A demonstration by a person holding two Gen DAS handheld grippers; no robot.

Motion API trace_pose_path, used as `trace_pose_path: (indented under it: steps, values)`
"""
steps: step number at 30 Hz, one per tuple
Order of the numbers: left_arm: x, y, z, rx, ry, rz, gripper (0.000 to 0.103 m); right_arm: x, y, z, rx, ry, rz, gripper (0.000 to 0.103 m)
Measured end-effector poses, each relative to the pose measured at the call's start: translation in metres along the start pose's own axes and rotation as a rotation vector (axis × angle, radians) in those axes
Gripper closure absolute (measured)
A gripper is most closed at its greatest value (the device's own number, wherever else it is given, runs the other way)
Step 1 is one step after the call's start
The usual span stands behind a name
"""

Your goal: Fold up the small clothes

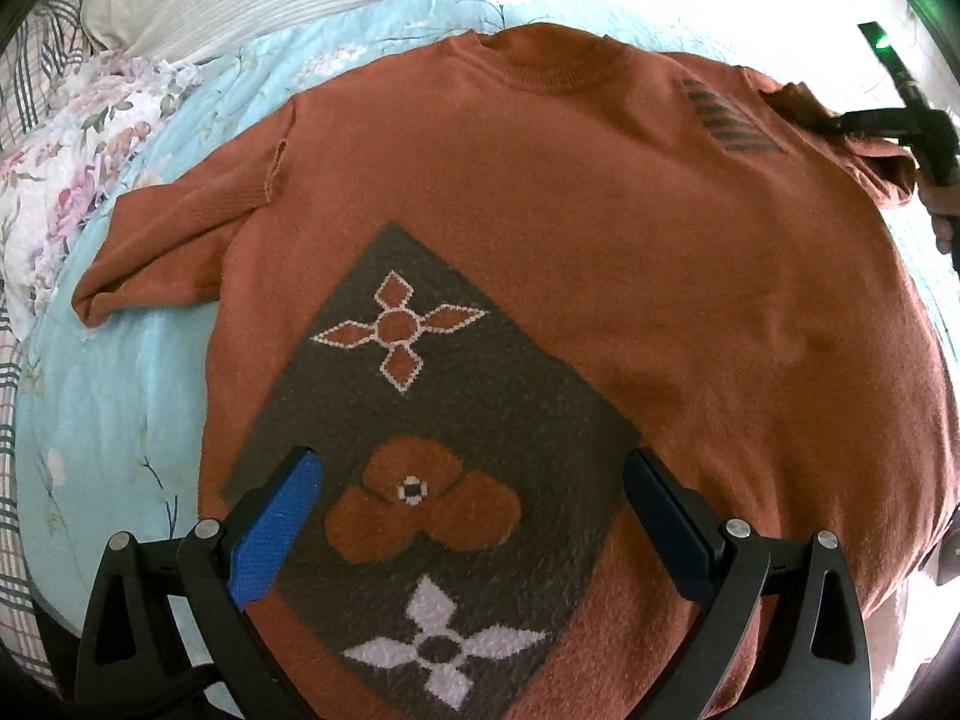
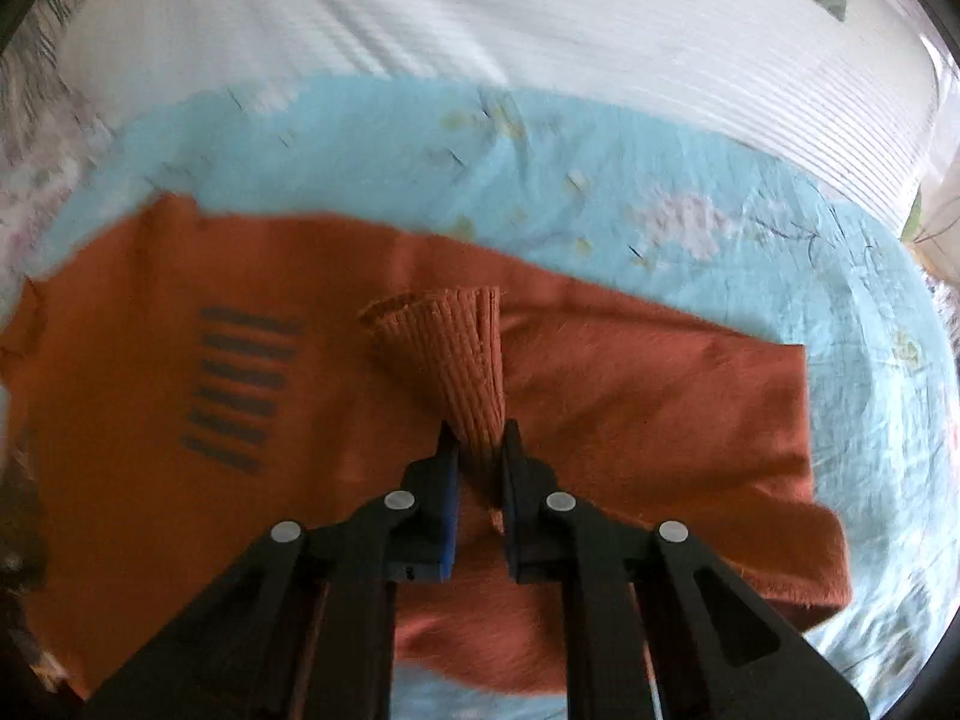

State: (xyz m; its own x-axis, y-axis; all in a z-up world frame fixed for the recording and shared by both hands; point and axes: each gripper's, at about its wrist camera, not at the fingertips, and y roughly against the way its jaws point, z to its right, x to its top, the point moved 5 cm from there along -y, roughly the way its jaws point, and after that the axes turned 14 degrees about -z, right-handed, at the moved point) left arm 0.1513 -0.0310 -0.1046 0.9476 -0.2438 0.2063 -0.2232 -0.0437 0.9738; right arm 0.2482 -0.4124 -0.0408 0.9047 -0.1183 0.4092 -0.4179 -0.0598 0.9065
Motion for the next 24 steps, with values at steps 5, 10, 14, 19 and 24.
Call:
trace_pose_path:
  steps: [5,10,14,19,24]
  values:
    - [0.001,0.006,-0.007,-0.037,0.021,0.024,0.002,0.005,0.028,-0.061,0.247,-0.039,0.081,0.09]
    - [-0.002,0.013,-0.02,-0.068,0.067,0.048,0.002,0.007,0.023,-0.149,0.475,-0.036,0.1,0.09]
    - [-0.005,0.013,-0.037,-0.086,0.111,0.053,0.002,0.009,0.005,-0.217,0.595,-0.039,0.063,0.09]
    - [-0.009,0.013,-0.054,-0.135,0.152,0.066,0.002,0.022,-0.031,-0.283,0.688,-0.024,-0.011,0.09]
    - [-0.002,0.01,-0.064,-0.159,0.179,0.075,0.002,0.026,-0.063,-0.315,0.694,-0.002,-0.072,0.086]
